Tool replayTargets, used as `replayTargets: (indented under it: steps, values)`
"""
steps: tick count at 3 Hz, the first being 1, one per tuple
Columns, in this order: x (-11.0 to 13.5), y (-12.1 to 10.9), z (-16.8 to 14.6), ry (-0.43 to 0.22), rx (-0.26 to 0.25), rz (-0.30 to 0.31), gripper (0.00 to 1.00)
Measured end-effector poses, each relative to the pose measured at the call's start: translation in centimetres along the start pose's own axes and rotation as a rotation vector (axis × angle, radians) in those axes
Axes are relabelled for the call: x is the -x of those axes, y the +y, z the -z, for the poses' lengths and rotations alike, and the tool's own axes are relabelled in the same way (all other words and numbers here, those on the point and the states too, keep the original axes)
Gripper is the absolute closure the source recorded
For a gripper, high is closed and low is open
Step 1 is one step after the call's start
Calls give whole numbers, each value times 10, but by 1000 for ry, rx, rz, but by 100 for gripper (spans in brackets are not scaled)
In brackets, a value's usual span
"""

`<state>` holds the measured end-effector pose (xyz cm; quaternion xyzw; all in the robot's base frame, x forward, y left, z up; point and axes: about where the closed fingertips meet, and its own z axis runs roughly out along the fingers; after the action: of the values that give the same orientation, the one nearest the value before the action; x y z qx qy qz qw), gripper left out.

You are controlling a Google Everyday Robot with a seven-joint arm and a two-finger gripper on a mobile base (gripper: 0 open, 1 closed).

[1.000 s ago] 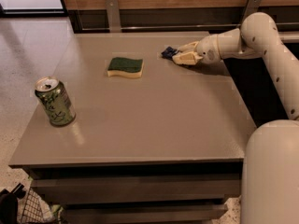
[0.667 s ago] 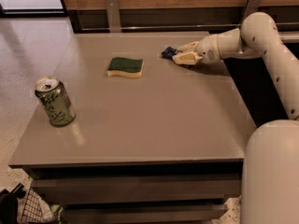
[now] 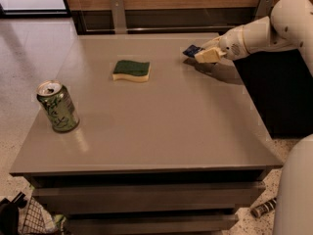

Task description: Move rxbar blueberry near green can

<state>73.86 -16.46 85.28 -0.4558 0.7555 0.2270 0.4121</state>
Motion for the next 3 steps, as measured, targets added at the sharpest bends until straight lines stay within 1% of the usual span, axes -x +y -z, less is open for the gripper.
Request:
replayTargets:
  steps: [1, 2, 3]
  values:
    - [5, 2, 31, 36, -58, 4, 100]
    - [11, 12, 51, 32, -50, 20, 100]
    - [22, 41, 71, 22, 22, 70, 100]
